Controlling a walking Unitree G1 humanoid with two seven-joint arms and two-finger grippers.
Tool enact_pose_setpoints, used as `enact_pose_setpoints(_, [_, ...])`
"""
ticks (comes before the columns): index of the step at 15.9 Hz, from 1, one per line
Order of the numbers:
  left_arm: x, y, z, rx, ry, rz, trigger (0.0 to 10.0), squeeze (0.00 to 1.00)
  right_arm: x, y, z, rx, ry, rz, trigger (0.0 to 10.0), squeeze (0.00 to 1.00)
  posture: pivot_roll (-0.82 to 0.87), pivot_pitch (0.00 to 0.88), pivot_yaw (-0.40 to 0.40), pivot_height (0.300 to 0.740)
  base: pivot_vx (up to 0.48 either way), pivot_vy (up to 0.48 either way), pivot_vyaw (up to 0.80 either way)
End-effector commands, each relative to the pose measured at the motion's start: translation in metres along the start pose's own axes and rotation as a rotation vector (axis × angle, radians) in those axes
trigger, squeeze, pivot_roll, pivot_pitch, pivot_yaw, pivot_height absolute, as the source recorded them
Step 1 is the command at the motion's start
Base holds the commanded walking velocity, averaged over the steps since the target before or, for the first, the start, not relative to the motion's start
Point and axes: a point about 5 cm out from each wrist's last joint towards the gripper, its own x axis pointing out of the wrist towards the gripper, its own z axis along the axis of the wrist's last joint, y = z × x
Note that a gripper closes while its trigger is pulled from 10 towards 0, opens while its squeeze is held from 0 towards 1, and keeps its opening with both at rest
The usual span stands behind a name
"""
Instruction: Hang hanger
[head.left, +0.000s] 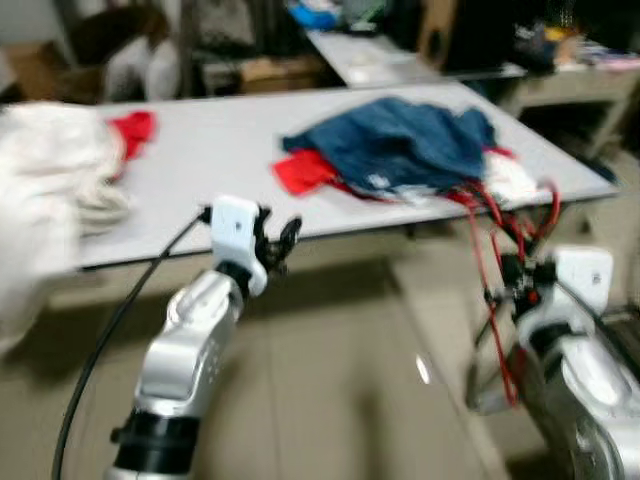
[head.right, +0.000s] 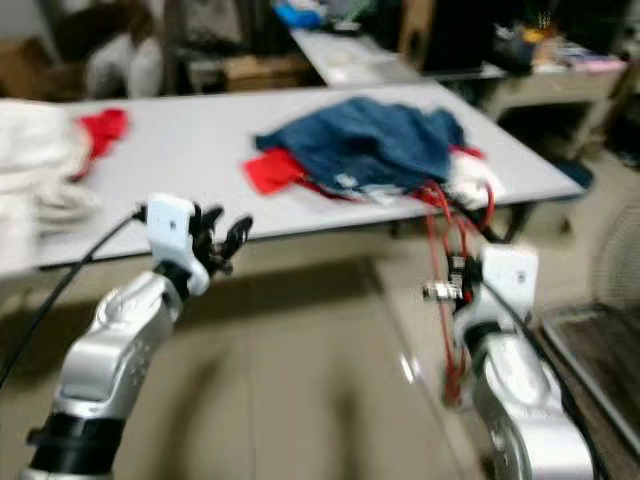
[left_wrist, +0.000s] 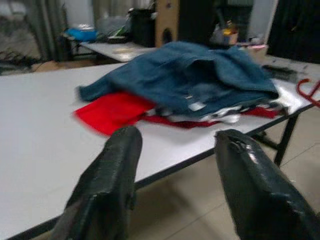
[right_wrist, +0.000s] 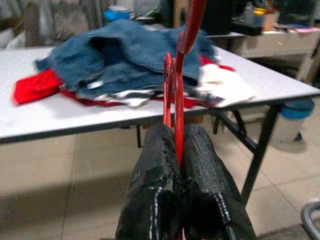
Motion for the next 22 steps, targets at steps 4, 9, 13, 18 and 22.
enact_pose_setpoints(4, [0.001, 0.005, 0.003, -0.007, -0.013, 0.023, 10.0, 1.00, 0.004, 0.010, -0.002, -0.026, 0.033, 0.051, 10.0, 0.00, -0.03, 0.000, 0.019, 0.740, 0.255, 0.000, -0.67])
enact_pose_setpoints(9, [0.000, 0.007, 0.004, -0.011, -0.021, 0.036, 10.0, 1.00, 0.008, 0.014, 0.010, -0.123, -0.069, 0.101, 10.0, 0.00, -0.03, 0.000, 0.017, 0.740, 0.277, 0.000, 0.00])
enact_pose_setpoints(13, [0.002, 0.007, 0.006, -0.018, -0.028, 0.043, 10.0, 1.00, 0.003, 0.022, 0.007, -0.095, -0.057, 0.192, 10.0, 0.00, -0.04, 0.000, 0.021, 0.740, 0.280, 0.000, 0.00])
enact_pose_setpoints(18, [-0.003, 0.004, -0.001, -0.026, -0.013, 0.031, 10.0, 1.00, -0.001, 0.032, 0.003, -0.115, -0.050, 0.282, 10.0, 0.00, -0.04, 0.000, 0.015, 0.740, 0.349, 0.000, 0.39])
enact_pose_setpoints(22, [0.000, 0.000, -0.003, -0.028, 0.002, 0.002, 10.0, 1.00, -0.006, 0.027, 0.004, -0.063, -0.044, 0.280, 10.0, 0.00, -0.05, 0.000, 0.032, 0.740, 0.377, 0.000, 0.15])
